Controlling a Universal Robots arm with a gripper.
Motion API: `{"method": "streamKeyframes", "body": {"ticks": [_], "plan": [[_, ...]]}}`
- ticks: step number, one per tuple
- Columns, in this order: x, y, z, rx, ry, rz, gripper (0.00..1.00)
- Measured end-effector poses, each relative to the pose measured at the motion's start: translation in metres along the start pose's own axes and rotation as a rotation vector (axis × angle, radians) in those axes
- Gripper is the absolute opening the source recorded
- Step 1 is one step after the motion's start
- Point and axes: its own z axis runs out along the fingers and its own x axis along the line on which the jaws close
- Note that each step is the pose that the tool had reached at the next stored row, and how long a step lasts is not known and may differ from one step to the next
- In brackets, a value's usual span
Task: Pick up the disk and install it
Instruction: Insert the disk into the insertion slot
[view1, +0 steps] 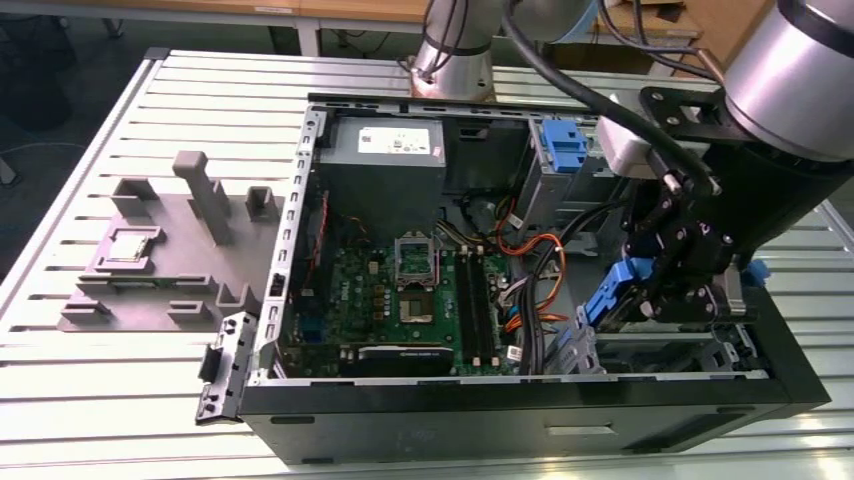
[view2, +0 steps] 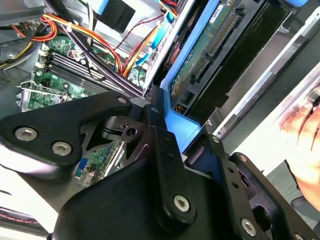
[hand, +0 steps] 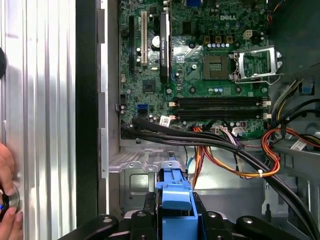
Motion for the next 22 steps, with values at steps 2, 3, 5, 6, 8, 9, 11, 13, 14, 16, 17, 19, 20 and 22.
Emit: {"method": "streamKeyframes", "body": {"ticks": [2,3,5,6,8,9,11,13,14,16,17,19,20,22], "plan": [[0.0000,-0.0001,0.0027,0.0000,0.0001,0.000,0.37],[0.0000,-0.0001,0.0040,0.0000,0.0001,0.000,0.37],[0.0000,-0.0002,0.0060,0.0000,0.0001,0.000,0.37],[0.0000,-0.0002,0.0063,0.0000,0.0002,0.000,0.37],[0.0000,-0.0002,0.0063,0.0000,0.0003,0.000,0.37],[0.0000,-0.0002,0.0063,0.0000,0.0003,0.000,0.37],[0.0000,-0.0002,0.0065,0.0000,0.0001,0.000,0.37],[0.0000,-0.0002,0.0065,0.0000,0.0001,0.000,0.37],[0.0000,-0.0002,0.0065,0.0000,0.0001,0.000,0.37],[0.0000,-0.0002,0.0066,0.0000,0.0001,0.000,0.37],[0.0000,-0.0002,0.0066,0.0000,0.0001,0.000,0.37],[0.0000,-0.0002,0.0066,0.0000,0.0004,0.000,0.37],[0.0000,-0.0002,0.0066,-0.0001,0.0004,0.000,0.38],[0.0000,-0.0002,0.0067,0.0000,0.0001,0.000,0.44]]}}
